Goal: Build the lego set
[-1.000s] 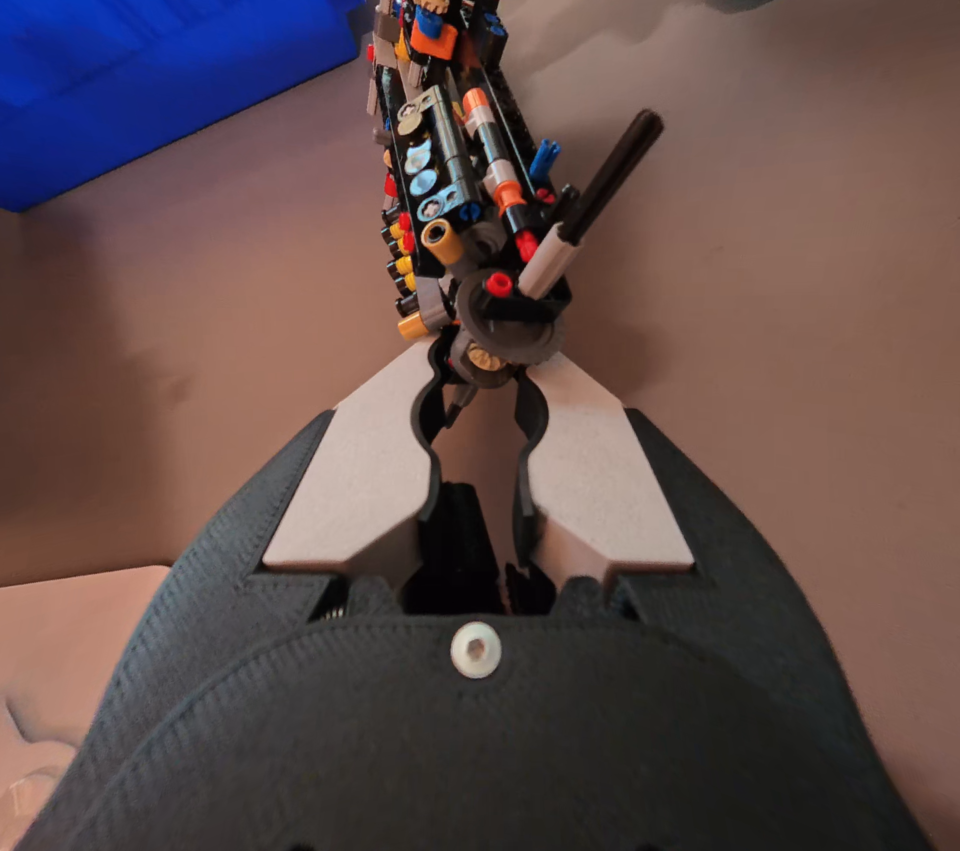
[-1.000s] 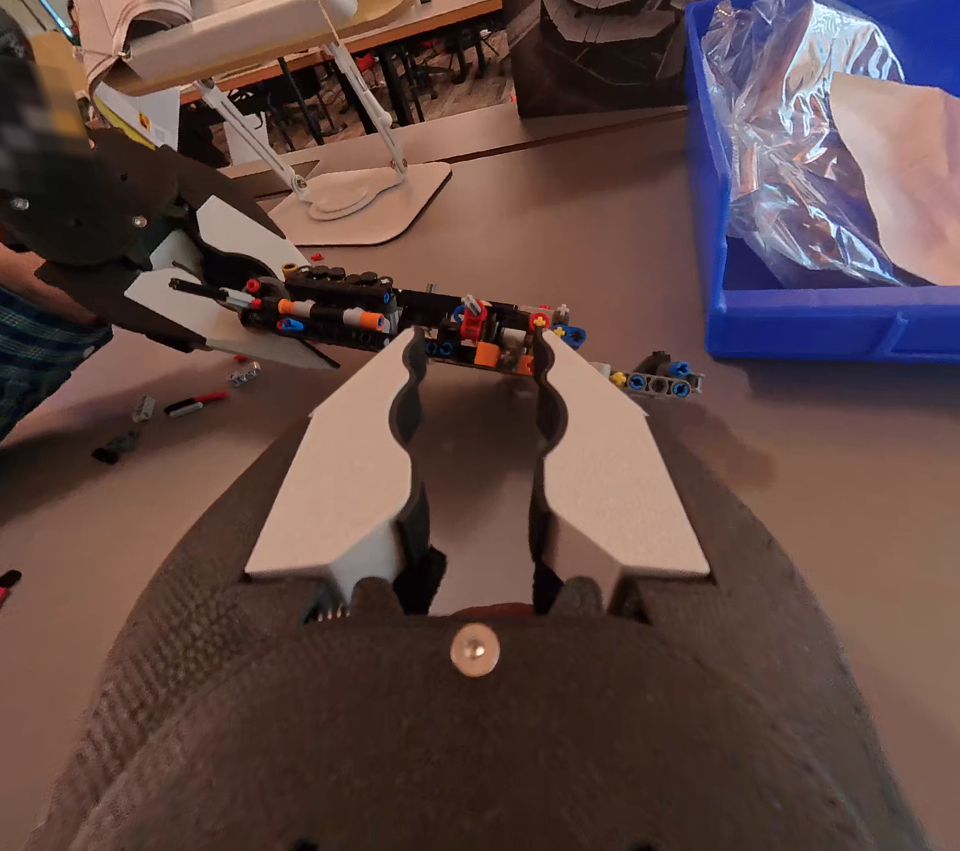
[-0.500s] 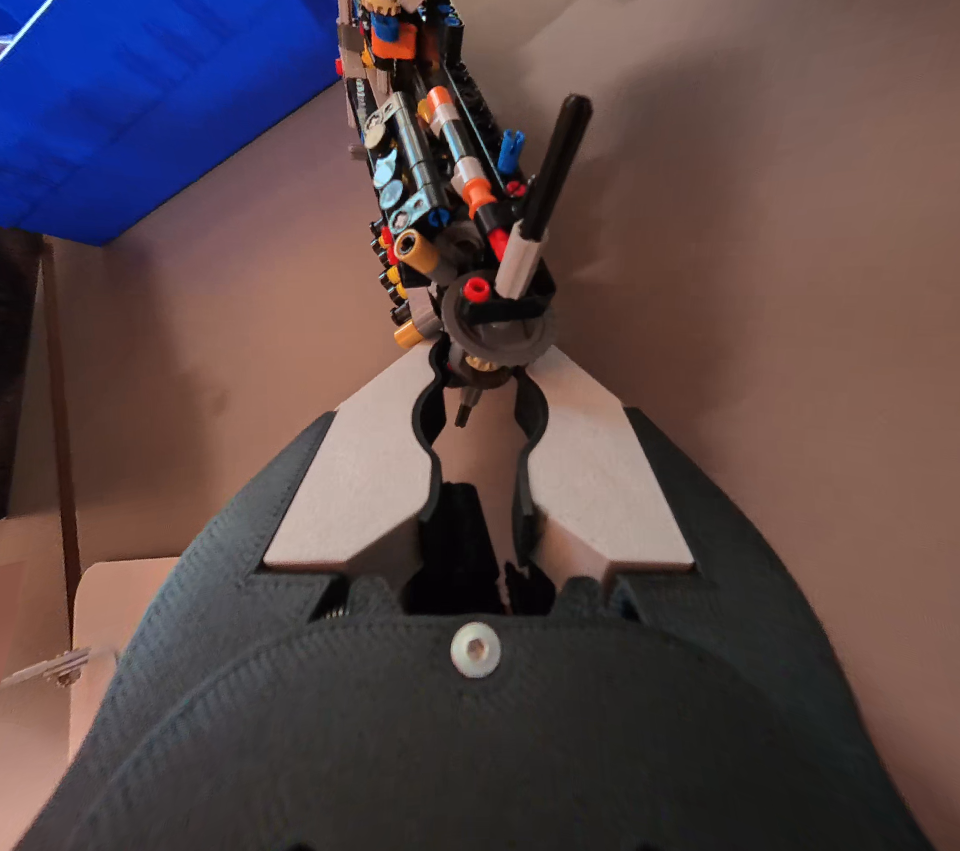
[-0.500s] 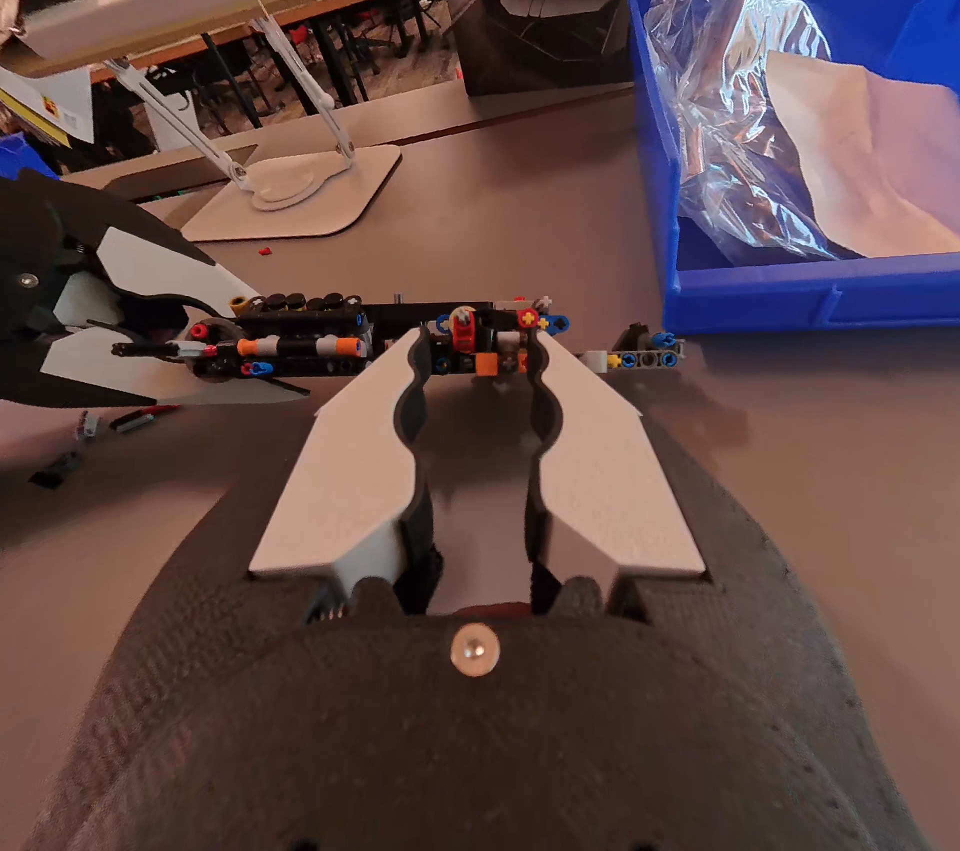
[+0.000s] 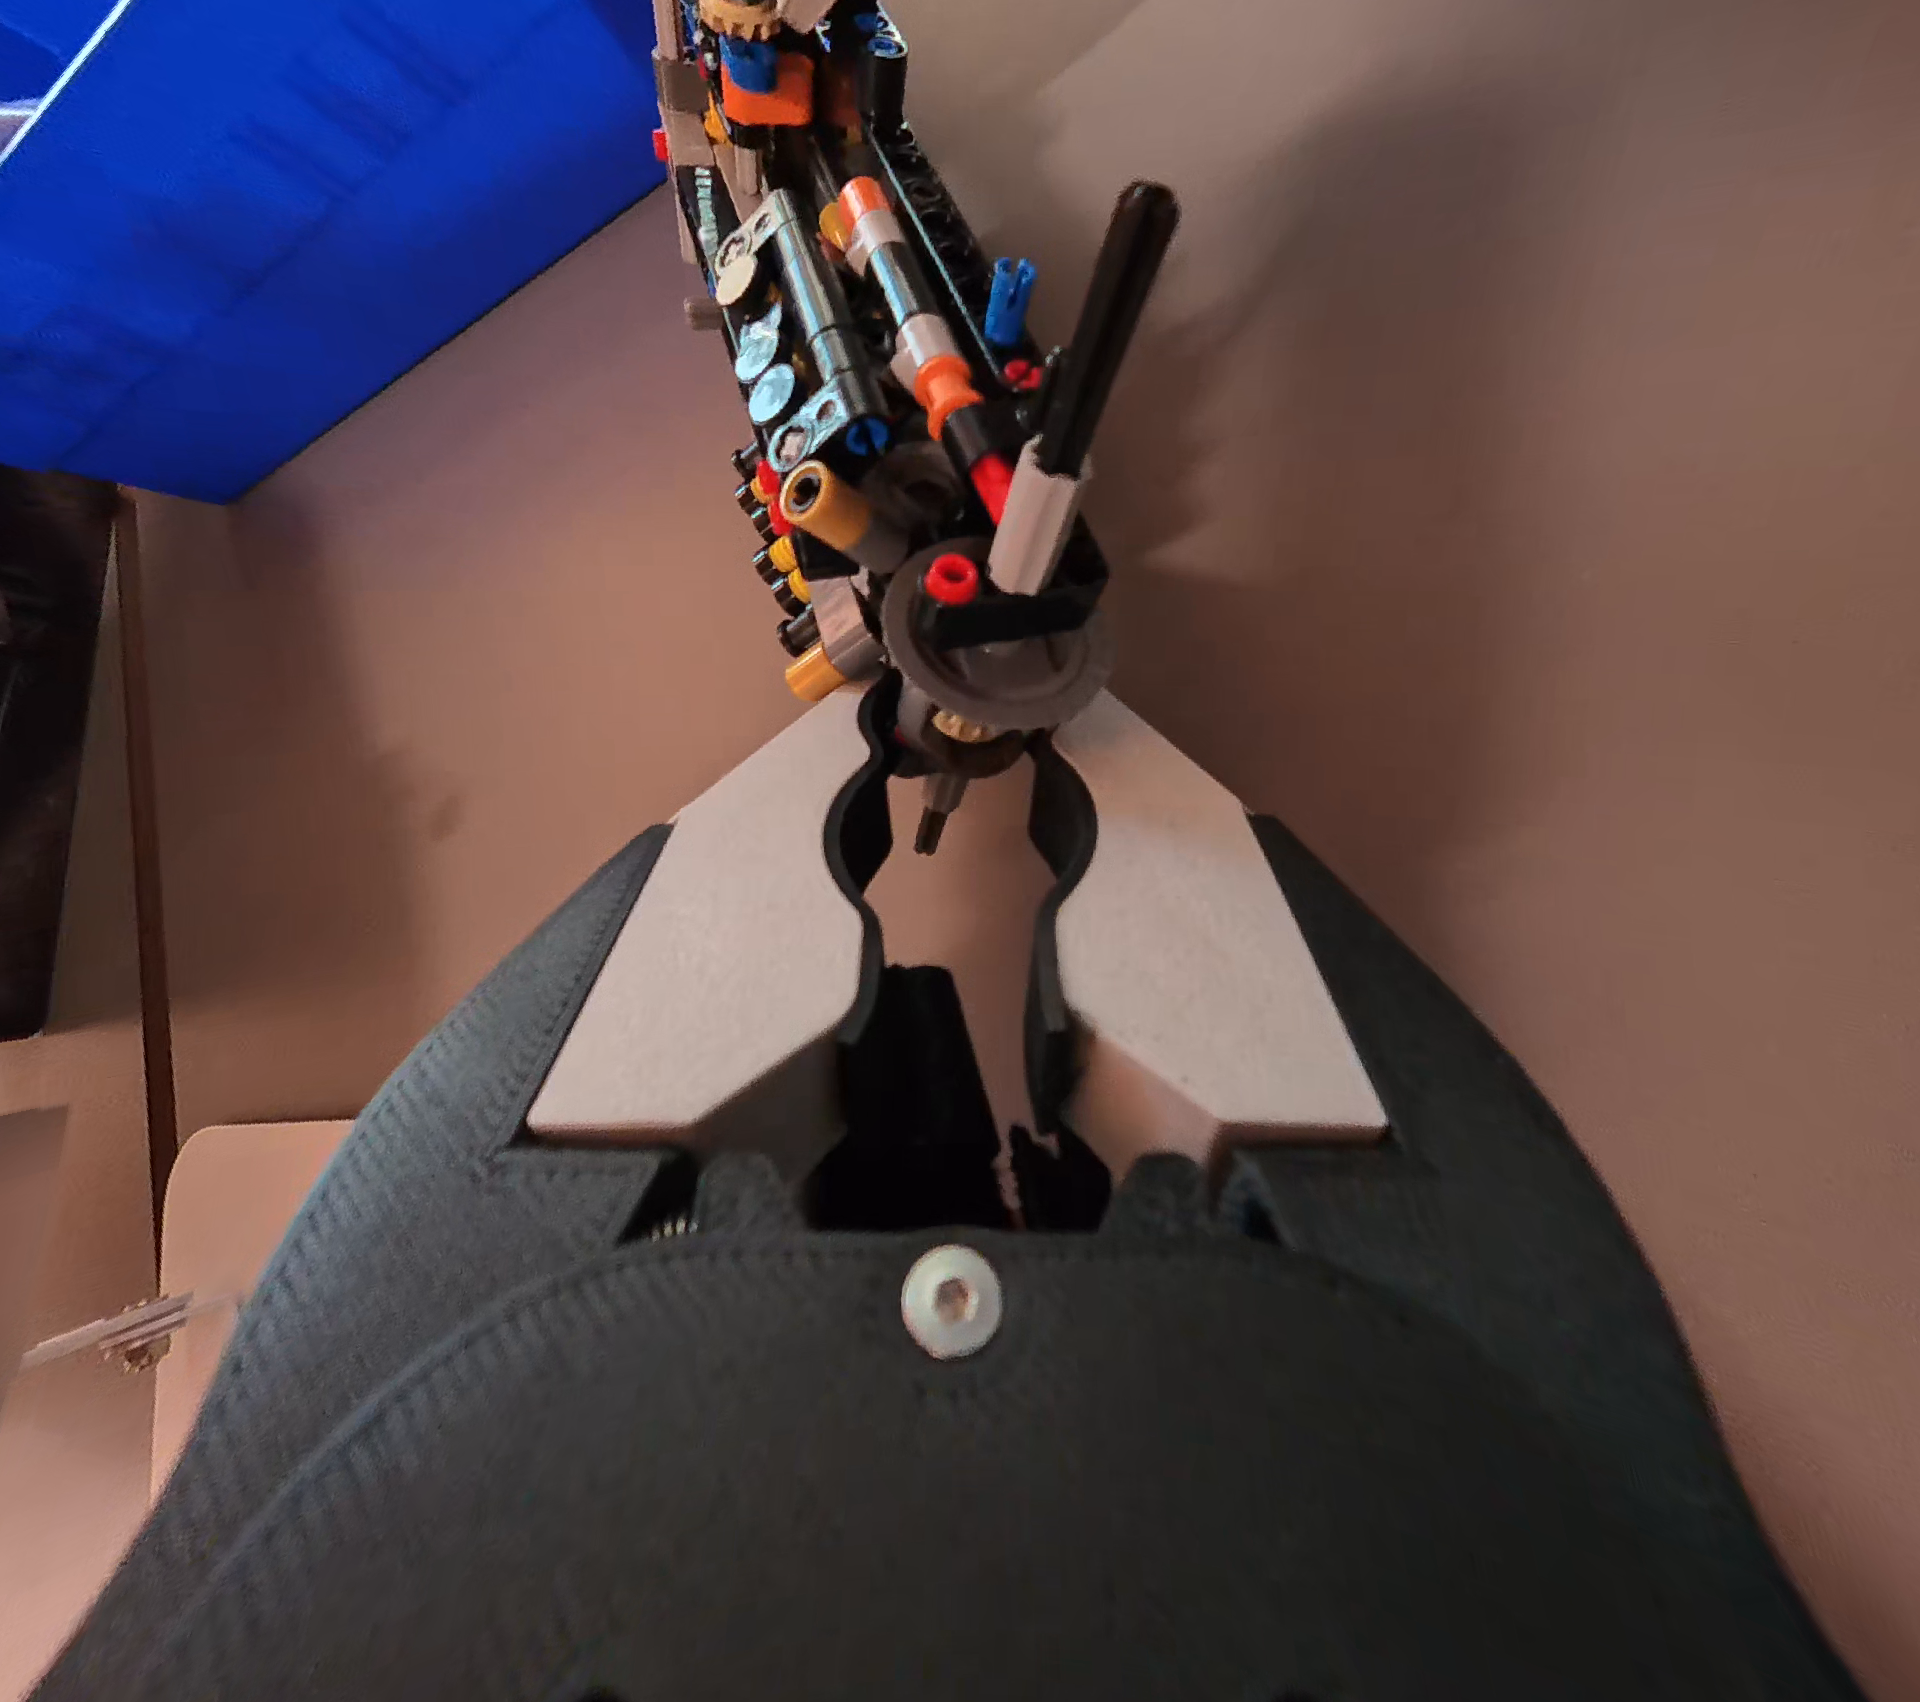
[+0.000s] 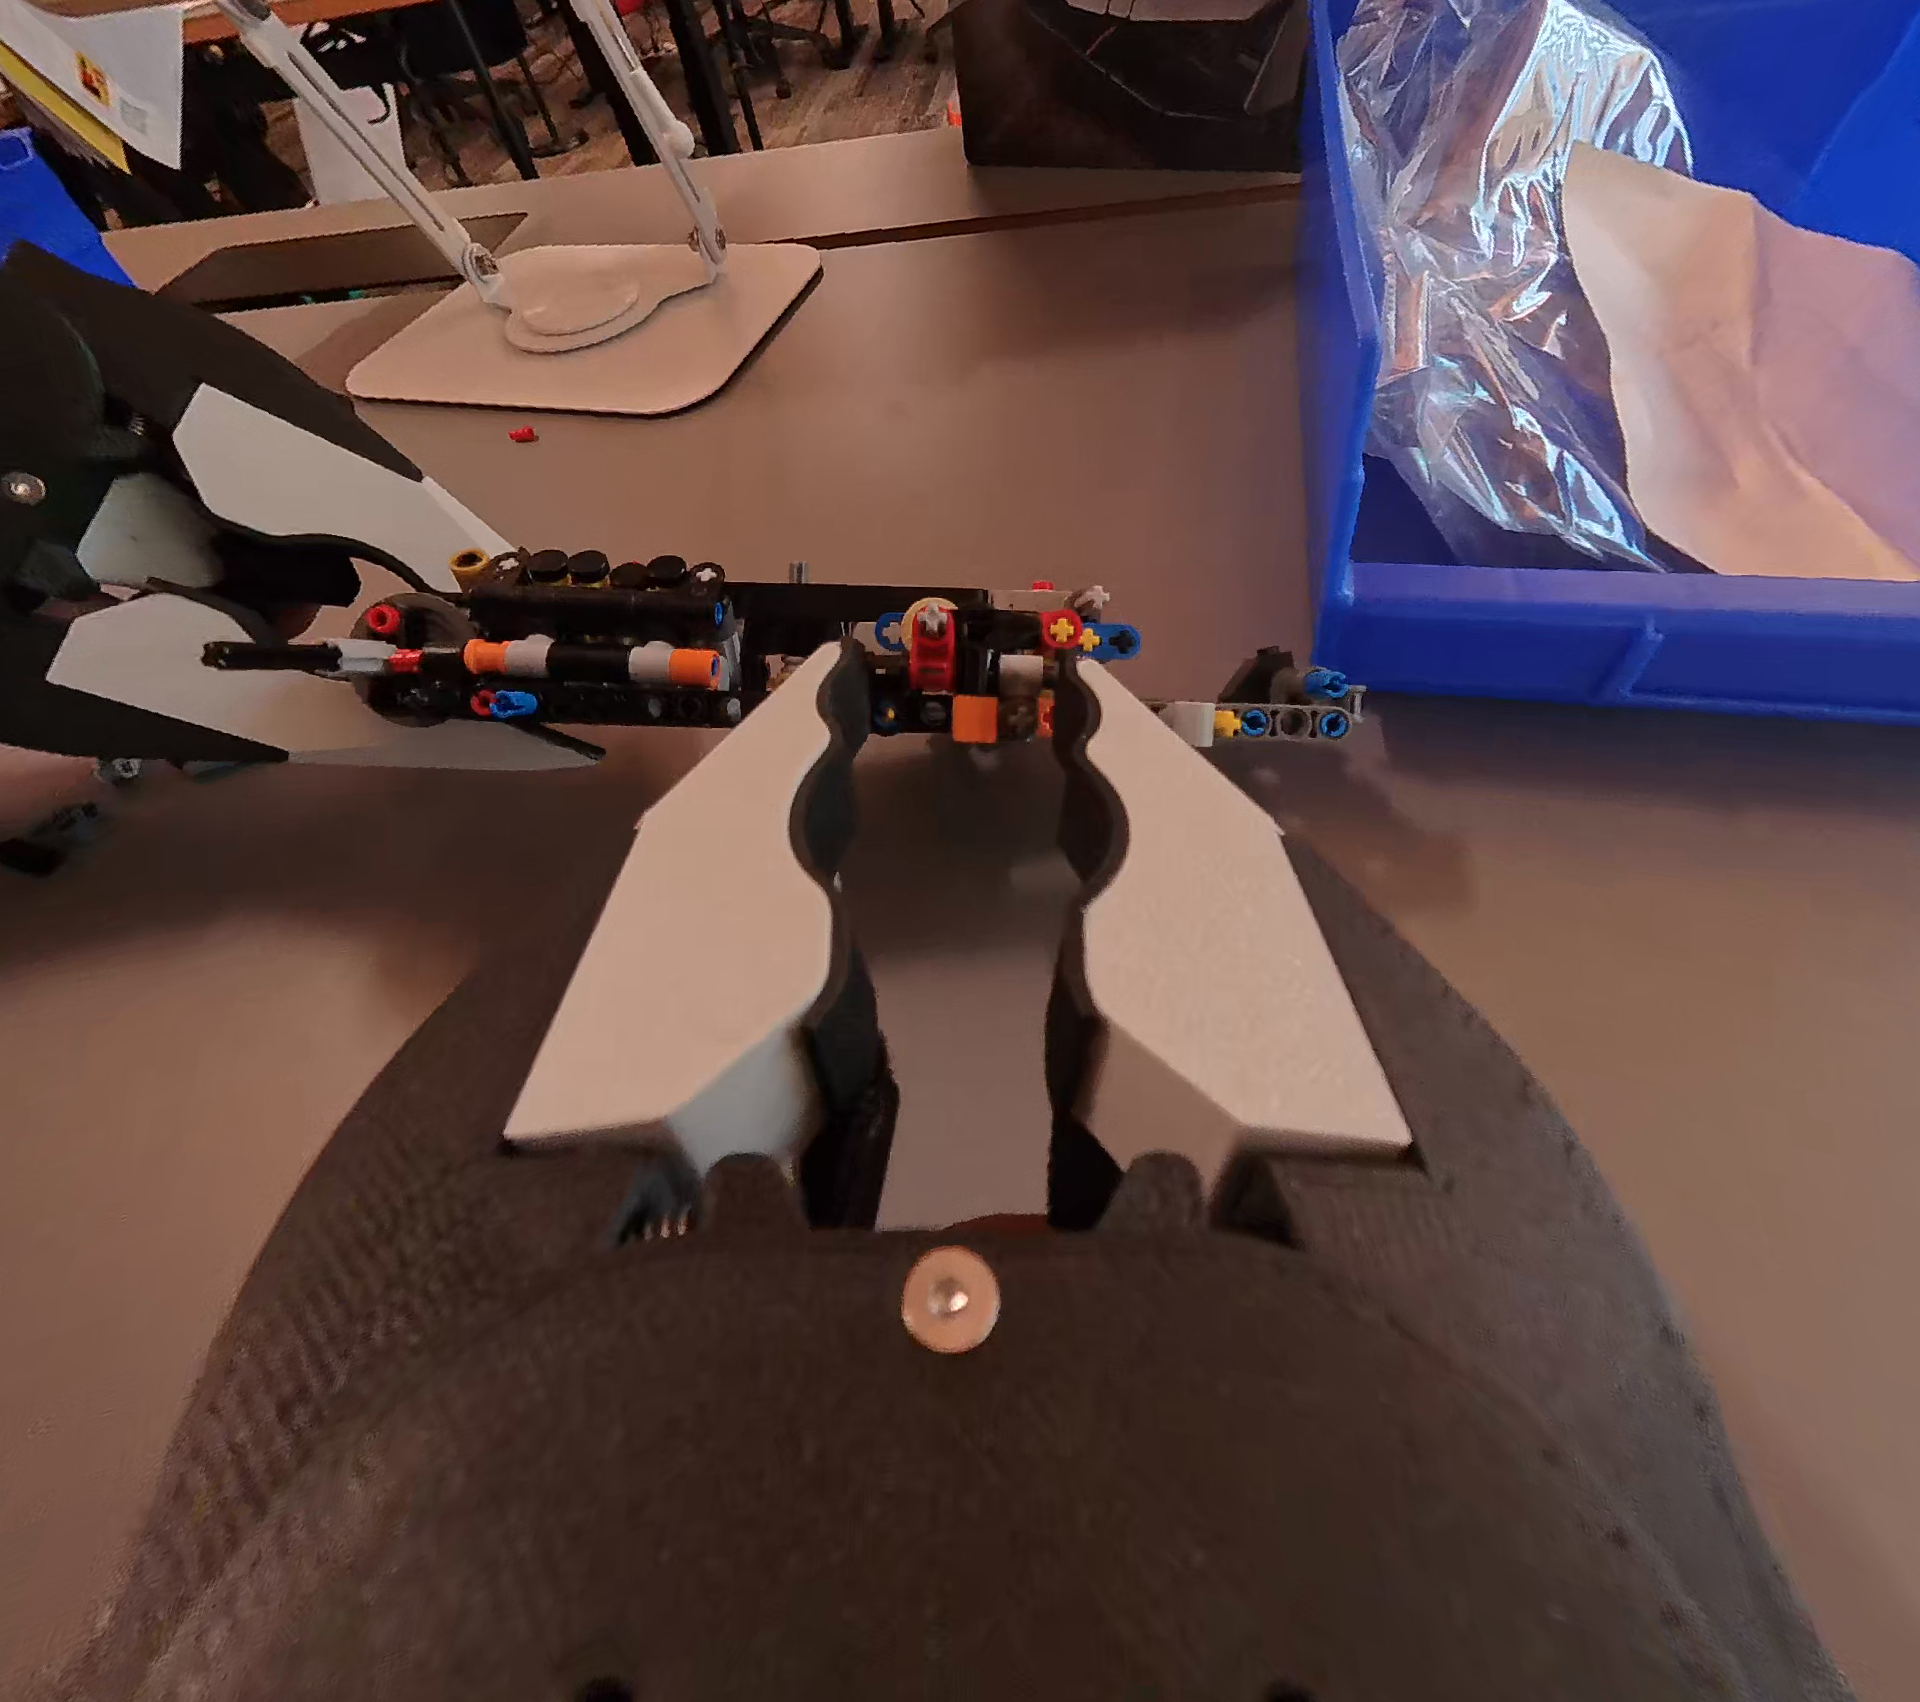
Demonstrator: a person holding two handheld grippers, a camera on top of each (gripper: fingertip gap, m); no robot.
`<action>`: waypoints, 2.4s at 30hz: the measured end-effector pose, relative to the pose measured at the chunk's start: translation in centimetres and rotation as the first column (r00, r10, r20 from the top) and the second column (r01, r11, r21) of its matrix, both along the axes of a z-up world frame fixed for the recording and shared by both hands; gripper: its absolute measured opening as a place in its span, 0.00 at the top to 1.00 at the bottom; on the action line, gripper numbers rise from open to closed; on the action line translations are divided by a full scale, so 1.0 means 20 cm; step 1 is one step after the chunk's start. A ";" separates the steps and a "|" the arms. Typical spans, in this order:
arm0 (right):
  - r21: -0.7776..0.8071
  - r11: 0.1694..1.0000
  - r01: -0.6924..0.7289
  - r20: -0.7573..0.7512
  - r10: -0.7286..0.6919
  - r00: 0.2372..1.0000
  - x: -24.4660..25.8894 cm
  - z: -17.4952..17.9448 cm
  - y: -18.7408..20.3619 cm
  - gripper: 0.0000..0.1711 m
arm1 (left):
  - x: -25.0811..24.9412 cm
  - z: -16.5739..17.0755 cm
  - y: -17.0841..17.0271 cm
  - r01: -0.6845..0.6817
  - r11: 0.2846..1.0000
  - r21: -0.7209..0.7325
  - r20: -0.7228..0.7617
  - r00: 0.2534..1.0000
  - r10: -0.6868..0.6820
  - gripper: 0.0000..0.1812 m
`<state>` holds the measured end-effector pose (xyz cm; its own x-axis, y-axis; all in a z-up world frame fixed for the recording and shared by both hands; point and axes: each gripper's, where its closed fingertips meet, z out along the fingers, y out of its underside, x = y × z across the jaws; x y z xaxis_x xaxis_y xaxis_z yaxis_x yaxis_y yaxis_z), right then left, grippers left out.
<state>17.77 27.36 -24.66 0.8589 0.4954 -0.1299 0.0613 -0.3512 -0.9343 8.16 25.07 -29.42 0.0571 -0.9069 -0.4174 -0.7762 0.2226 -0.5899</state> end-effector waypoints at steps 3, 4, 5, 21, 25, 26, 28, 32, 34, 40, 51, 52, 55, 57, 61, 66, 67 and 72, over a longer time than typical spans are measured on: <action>0.006 1.000 -0.022 0.025 0.022 0.999 0.00 0.00 0.00 0.80 | 0.01 0.00 0.00 0.000 1.000 0.002 0.001 1.000 0.000 0.89; 0.010 1.000 -0.027 0.030 0.027 0.999 0.00 0.00 0.00 0.80 | 0.01 0.00 0.00 -0.003 1.000 -0.001 0.001 1.000 0.003 0.89; 0.008 0.999 -0.038 0.040 0.037 0.998 0.00 0.00 0.00 0.80 | 0.01 0.00 0.00 -0.003 1.000 0.007 -0.002 1.000 0.003 0.89; 0.104 0.979 -0.173 0.285 0.138 0.949 -0.04 0.01 -0.01 0.81 | -0.01 -0.05 0.01 -0.036 0.999 0.000 -0.022 0.999 0.036 0.90; 0.118 0.977 -0.176 0.308 0.133 0.942 -0.04 0.01 -0.01 0.82 | -0.02 -0.05 0.02 -0.042 0.999 0.009 -0.023 0.999 0.042 0.90; 0.129 0.976 -0.178 0.323 0.128 0.938 -0.05 0.01 -0.01 0.81 | -0.03 -0.06 0.03 -0.048 0.999 0.005 -0.033 0.998 0.048 0.90; 0.135 0.974 -0.183 0.349 0.126 0.929 -0.05 0.01 -0.02 0.81 | -0.03 -0.07 0.03 -0.051 0.999 0.013 -0.035 0.998 0.052 0.90; 0.162 0.966 -0.199 0.396 0.121 0.910 -0.06 0.01 -0.02 0.82 | -0.03 -0.09 0.02 -0.056 0.998 -0.003 -0.029 0.998 0.056 0.90; 0.182 0.963 -0.200 0.434 0.104 0.895 -0.07 0.02 -0.02 0.82 | -0.04 -0.09 0.03 -0.060 0.998 0.003 -0.035 0.998 0.061 0.90; 0.230 0.953 -0.199 0.485 0.065 0.872 -0.08 0.03 -0.02 0.82 | -0.04 -0.10 0.03 -0.065 0.998 -0.012 -0.024 0.998 0.065 0.90; 0.089 0.989 -0.121 0.203 0.101 0.974 -0.04 -0.02 -0.03 0.81 | -0.05 -0.09 0.06 -0.084 0.992 0.097 -0.052 0.995 0.090 0.89; 0.074 0.991 -0.112 0.179 0.098 0.979 -0.04 -0.03 -0.04 0.80 | -0.05 -0.08 0.05 -0.086 0.990 0.110 -0.055 0.994 0.092 0.89; 0.026 0.995 -0.098 0.078 0.096 0.992 -0.04 -0.04 -0.07 0.81 | -0.06 -0.08 0.03 -0.086 0.985 0.148 -0.064 0.993 0.097 0.89; -0.001 0.996 -0.092 0.045 0.092 0.995 -0.05 -0.05 -0.09 0.79 | -0.06 -0.09 0.01 -0.088 0.982 0.167 -0.067 0.993 0.101 0.89; -0.066 0.996 -0.064 -0.009 0.063 0.998 -0.04 -0.06 -0.11 0.77 | -0.05 -0.08 -0.03 -0.080 0.977 0.195 -0.060 0.994 0.093 0.89; -0.108 0.993 -0.053 0.030 0.057 0.998 -0.03 -0.11 -0.13 0.78 | -0.04 -0.09 -0.07 -0.069 0.967 0.246 -0.071 0.993 0.089 0.88; -0.102 0.993 -0.054 0.050 0.059 0.997 -0.02 -0.12 -0.14 0.78 | -0.03 -0.09 -0.08 -0.069 0.966 0.248 -0.072 0.993 0.090 0.88; -0.130 0.987 -0.091 0.098 0.104 0.990 0.00 -0.17 -0.17 0.80 | -0.01 -0.08 -0.14 -0.042 0.964 0.263 -0.073 0.995 0.064 0.87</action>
<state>17.86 24.04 -28.12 0.8192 0.5632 -0.1086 0.1957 -0.4525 -0.8700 7.94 22.31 -31.12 0.0586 -0.7623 -0.6445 -0.8335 0.3179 -0.4518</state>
